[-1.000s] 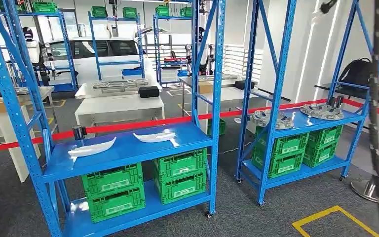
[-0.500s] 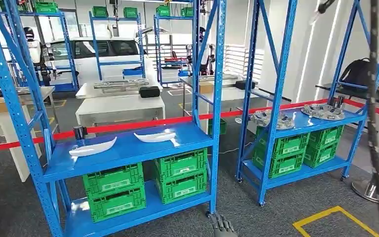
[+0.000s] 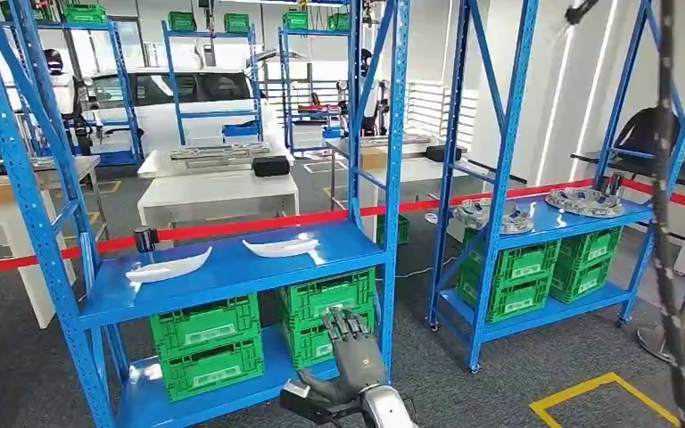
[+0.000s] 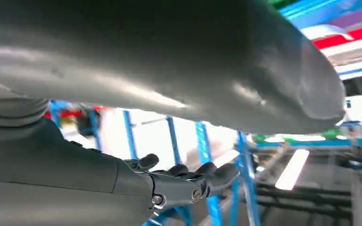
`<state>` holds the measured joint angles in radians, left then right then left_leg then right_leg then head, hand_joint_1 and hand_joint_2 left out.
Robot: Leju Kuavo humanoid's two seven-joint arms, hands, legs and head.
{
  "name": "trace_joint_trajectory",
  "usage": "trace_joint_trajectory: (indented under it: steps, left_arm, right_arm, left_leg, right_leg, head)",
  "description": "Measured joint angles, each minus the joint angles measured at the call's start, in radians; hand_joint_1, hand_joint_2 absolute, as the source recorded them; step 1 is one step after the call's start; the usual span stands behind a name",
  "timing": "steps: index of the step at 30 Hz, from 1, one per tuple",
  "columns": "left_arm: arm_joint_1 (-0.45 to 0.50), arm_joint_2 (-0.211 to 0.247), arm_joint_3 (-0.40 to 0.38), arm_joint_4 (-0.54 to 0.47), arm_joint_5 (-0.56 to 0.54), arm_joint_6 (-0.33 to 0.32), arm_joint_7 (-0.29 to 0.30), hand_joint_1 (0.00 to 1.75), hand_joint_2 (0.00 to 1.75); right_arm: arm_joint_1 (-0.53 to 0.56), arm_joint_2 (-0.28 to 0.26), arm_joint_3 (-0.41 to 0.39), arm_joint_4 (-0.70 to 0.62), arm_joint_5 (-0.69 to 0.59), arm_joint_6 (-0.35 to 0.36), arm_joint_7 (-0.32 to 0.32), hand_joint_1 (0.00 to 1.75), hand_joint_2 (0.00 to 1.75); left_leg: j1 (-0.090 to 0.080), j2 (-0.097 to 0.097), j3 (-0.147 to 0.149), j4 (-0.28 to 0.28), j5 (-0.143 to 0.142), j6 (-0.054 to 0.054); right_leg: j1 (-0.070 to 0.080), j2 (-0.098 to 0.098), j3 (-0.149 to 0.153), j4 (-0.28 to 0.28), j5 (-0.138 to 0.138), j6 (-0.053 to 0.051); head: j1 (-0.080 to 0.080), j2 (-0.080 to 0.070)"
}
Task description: Take the parts from the cabinet and place them on the table.
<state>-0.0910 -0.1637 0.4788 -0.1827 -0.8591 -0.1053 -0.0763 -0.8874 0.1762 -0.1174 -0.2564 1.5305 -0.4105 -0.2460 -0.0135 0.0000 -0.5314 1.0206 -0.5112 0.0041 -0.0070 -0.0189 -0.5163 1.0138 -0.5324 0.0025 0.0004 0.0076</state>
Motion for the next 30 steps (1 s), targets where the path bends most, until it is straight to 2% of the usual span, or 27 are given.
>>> trace_joint_trajectory:
  steps: [4, 9, 12, 19, 30]
  left_arm:
    - [0.0, 0.0, 0.002, 0.0, -0.002, 0.0, -0.007, 0.0, 0.0]
    - [-0.001, 0.0, 0.004, 0.0, -0.009, 0.0, -0.011, 0.0, 0.0]
    - [-0.003, -0.001, 0.004, 0.0, -0.012, -0.006, -0.009, 0.0, 0.0]
    - [-0.009, -0.004, 0.004, 0.0, -0.014, -0.015, -0.008, 0.0, 0.0]
    - [-0.009, -0.003, 0.019, 0.0, 0.003, -0.015, 0.001, 0.0, 0.0]
  right_arm:
    - [-0.022, -0.004, 0.232, 0.0, 0.0, 0.009, 0.1, 0.0, 0.0]
    - [-0.06, -0.006, 0.474, 0.0, 0.0, 0.065, 0.166, 0.0, 0.0]
    - [-0.065, -0.016, 0.574, 0.0, -0.004, 0.075, 0.174, 0.0, 0.0]
    - [-0.064, -0.041, 0.63, 0.0, -0.012, 0.059, 0.166, 0.0, 0.0]
    - [-0.06, -0.043, 0.633, 0.0, -0.02, 0.061, 0.162, 0.0, 0.0]
  left_leg:
    - [0.0, 0.002, 0.0, 0.0, 0.0, 0.0]
    - [0.0, 0.001, 0.0, 0.0, 0.0, 0.0]
    - [0.0, 0.001, 0.0, 0.0, 0.0, 0.0]
    - [0.0, 0.001, 0.0, 0.001, 0.0, 0.0]
    - [0.0, 0.001, -0.001, 0.001, 0.001, 0.0]
  right_leg:
    - [0.0, 0.002, -0.001, 0.0, 0.001, 0.0]
    - [0.0, 0.001, -0.001, 0.0, 0.001, 0.0]
    - [0.0, 0.001, -0.001, 0.0, 0.001, 0.0]
    - [0.0, 0.001, -0.001, 0.0, 0.001, 0.0]
    - [0.0, 0.001, -0.001, 0.0, 0.001, 0.0]
  head:
    - [0.0, 0.0]
    - [0.0, 0.0]
    - [0.0, 0.0]
    - [0.0, 0.0]
    - [0.0, 0.0]
